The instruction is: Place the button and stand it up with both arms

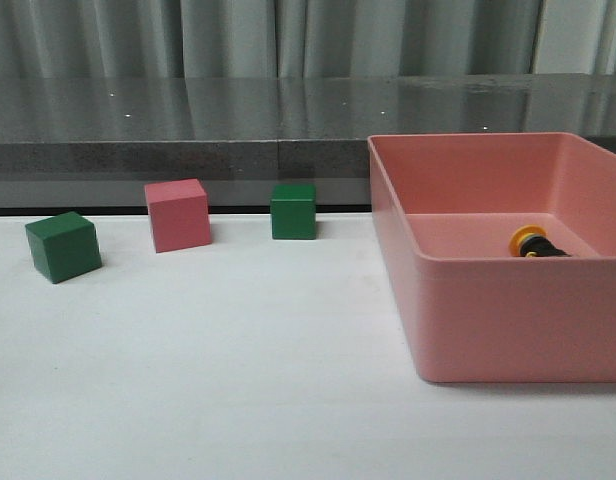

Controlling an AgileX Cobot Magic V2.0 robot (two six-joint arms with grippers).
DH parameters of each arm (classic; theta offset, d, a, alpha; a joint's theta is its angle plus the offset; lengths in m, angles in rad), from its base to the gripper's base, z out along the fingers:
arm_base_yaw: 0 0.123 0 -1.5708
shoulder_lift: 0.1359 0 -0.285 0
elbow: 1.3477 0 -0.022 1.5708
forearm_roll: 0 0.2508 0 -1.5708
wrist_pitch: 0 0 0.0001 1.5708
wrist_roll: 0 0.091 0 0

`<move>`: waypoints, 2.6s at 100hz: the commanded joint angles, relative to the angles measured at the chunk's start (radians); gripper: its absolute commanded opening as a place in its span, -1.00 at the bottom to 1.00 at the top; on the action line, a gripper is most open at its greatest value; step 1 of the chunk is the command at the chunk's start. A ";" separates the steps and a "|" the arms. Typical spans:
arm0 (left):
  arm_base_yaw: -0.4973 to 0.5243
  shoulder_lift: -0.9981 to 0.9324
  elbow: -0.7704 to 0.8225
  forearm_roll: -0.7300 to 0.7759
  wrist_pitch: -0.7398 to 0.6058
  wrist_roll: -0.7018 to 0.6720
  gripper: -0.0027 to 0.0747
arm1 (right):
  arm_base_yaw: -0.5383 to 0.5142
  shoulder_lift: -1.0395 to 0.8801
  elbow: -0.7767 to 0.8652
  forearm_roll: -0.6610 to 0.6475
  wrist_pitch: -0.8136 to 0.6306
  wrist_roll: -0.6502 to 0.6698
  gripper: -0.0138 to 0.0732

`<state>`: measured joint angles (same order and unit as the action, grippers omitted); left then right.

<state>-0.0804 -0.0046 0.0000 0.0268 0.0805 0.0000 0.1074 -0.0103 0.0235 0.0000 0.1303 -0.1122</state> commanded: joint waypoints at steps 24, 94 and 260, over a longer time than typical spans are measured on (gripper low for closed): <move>-0.007 -0.023 0.045 -0.010 -0.086 -0.006 -0.98 | -0.004 -0.017 -0.011 -0.013 -0.094 0.004 -0.86; -0.007 -0.023 0.045 -0.010 -0.086 -0.006 -0.98 | 0.000 0.513 -0.712 0.016 0.233 0.188 -0.86; -0.007 -0.023 0.045 -0.010 -0.086 -0.006 -0.98 | 0.067 1.766 -1.201 -0.048 0.353 0.014 0.64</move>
<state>-0.0804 -0.0046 0.0000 0.0268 0.0805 0.0000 0.1877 1.7752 -1.1429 -0.0332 0.5355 -0.1015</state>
